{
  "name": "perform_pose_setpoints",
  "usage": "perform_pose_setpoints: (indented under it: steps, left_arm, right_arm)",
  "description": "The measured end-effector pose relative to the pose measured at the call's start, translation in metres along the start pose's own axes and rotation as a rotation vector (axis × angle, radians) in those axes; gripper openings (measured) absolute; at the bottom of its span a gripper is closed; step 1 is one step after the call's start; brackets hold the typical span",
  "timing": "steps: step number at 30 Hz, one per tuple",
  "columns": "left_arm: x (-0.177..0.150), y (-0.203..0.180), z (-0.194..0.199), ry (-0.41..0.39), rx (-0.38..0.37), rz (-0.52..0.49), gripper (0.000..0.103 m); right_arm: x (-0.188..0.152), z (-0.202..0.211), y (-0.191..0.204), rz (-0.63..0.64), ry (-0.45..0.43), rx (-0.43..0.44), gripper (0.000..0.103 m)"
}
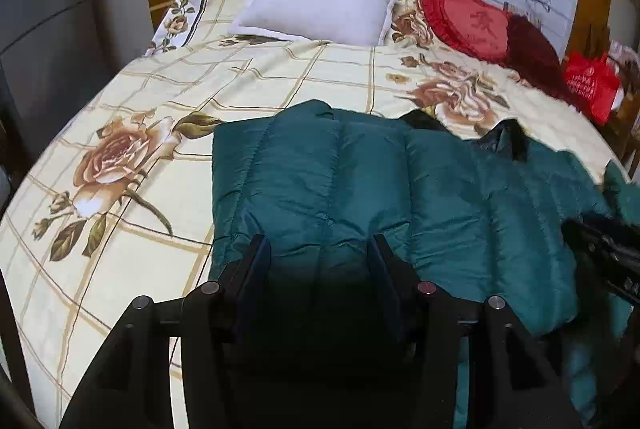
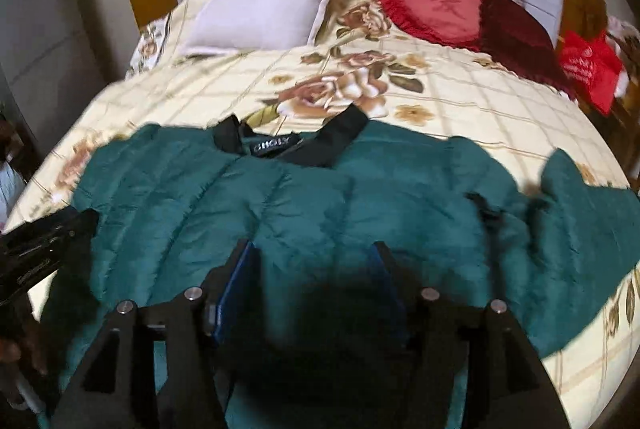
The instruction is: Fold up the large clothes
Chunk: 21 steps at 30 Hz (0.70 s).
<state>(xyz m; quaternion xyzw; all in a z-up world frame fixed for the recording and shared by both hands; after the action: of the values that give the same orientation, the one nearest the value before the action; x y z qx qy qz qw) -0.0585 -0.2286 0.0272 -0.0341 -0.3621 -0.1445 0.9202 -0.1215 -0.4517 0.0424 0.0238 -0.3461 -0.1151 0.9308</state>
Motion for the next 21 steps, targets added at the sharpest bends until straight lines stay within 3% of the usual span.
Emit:
perform_pose_setpoints:
  steps: [10, 18, 21]
  left_arm:
    - [-0.003, -0.002, -0.013, 0.015, 0.0, 0.003, 0.065]
    - [-0.006, -0.001, -0.015, 0.009, -0.005, 0.013, 0.065]
    - [-0.005, 0.0, -0.015, 0.007, 0.0, 0.01, 0.065]
  right_arm:
    - [-0.002, -0.03, -0.012, -0.023, 0.032, -0.045, 0.063]
    - [-0.019, 0.028, -0.01, -0.027, -0.012, 0.012, 0.064]
    - [-0.032, 0.028, -0.016, -0.028, 0.013, 0.0, 0.064]
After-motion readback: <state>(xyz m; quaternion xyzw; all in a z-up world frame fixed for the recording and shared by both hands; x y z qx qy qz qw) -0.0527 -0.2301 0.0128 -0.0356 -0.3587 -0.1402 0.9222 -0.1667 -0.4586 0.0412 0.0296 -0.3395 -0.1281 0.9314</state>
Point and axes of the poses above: each gripper's, at about its wrist camera, not at the fingertips, and z roughly against the way its jaws point, y to its left, x to its top, the point moved 4 cm from there along -z, roughly the way its jaws point, and after that the axes turned 5 degrees about x, right-handed, at the moved point
